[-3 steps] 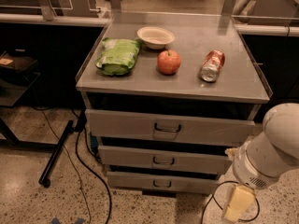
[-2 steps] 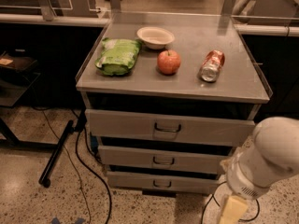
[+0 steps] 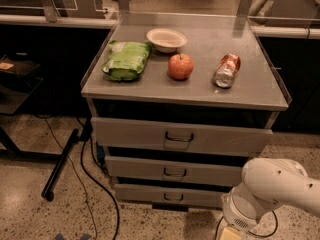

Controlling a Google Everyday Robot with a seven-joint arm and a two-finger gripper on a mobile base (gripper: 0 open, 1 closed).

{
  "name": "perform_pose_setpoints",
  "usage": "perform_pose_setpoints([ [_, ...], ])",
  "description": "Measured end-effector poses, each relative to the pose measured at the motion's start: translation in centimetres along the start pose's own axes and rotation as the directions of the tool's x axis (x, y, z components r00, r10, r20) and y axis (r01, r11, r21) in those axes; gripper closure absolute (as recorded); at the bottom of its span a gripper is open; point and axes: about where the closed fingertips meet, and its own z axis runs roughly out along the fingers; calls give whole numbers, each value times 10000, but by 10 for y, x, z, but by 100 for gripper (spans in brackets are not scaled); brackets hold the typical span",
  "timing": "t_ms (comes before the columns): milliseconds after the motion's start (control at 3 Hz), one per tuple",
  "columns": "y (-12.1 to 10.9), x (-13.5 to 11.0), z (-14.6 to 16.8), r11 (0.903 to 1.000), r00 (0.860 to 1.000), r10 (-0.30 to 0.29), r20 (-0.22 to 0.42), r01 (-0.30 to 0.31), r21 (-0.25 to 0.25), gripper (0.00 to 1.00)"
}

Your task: Open bottom drawer

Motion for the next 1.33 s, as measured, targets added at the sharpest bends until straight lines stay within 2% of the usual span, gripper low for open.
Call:
perform_pose_setpoints([
  [333, 0, 0, 0, 10000, 10000, -1, 1, 1, 0, 0],
  [667, -8, 0, 30, 9994, 9988, -351, 340, 349, 81, 0],
  [1000, -42, 7, 101, 9985, 9952, -512, 835, 495, 217, 0],
  [1333, -43, 7, 101, 9985, 9952, -511, 836, 494, 217, 0],
])
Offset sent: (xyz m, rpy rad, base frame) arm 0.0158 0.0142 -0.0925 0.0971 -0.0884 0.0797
